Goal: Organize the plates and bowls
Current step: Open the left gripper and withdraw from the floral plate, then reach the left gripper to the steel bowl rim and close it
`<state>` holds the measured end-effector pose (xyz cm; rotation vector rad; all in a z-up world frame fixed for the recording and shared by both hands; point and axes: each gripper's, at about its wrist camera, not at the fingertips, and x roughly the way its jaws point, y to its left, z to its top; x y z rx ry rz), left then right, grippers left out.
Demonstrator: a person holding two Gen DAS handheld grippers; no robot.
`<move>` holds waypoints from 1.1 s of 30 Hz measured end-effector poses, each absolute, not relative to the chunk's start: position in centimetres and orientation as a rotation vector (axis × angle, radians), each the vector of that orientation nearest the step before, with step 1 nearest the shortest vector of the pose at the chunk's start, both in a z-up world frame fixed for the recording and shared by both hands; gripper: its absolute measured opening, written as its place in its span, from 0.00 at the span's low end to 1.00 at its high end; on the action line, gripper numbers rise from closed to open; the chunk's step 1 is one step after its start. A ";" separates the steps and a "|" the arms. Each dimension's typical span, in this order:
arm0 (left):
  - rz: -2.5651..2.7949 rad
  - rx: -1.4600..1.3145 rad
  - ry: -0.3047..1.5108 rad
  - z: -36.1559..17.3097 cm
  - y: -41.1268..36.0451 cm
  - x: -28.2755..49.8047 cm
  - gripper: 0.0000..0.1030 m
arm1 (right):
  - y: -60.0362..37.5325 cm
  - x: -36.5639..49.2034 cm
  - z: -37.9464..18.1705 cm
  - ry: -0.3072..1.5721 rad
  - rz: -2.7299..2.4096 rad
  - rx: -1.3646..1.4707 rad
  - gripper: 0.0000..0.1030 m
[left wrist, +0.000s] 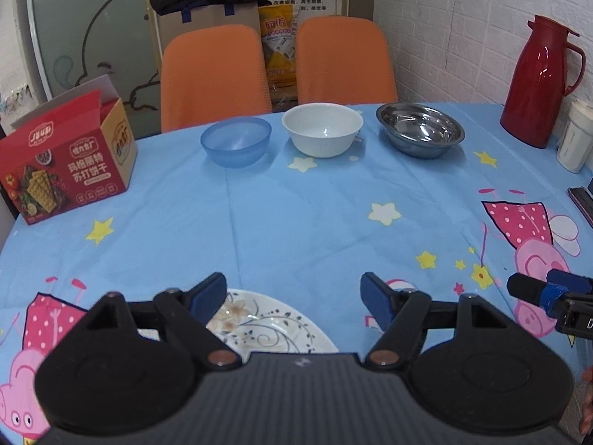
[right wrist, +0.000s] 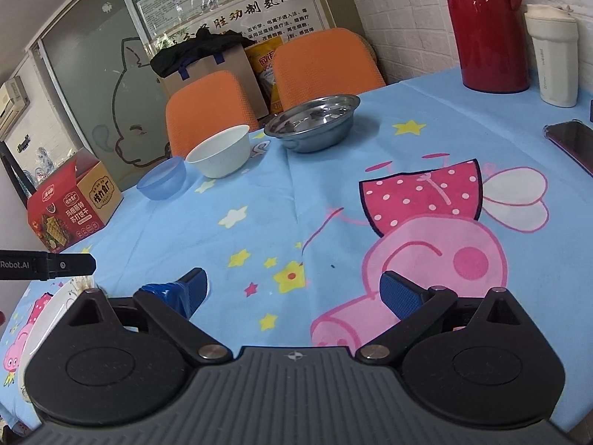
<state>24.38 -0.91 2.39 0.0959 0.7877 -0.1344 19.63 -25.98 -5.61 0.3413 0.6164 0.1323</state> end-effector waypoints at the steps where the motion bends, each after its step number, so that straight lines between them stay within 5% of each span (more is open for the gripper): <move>1: -0.136 0.106 0.792 2.4 -1.2 24.8 0.70 | -26.2 20.1 -5.4 0.615 0.136 0.333 0.85; 22: -0.420 0.030 0.780 9.8 -9.2 44.1 0.70 | -32.1 35.8 2.9 0.575 0.205 0.229 0.85; 33: -0.481 0.098 0.949 1.6 -16.7 55.8 0.70 | -31.8 44.3 -2.2 0.760 0.127 0.187 0.85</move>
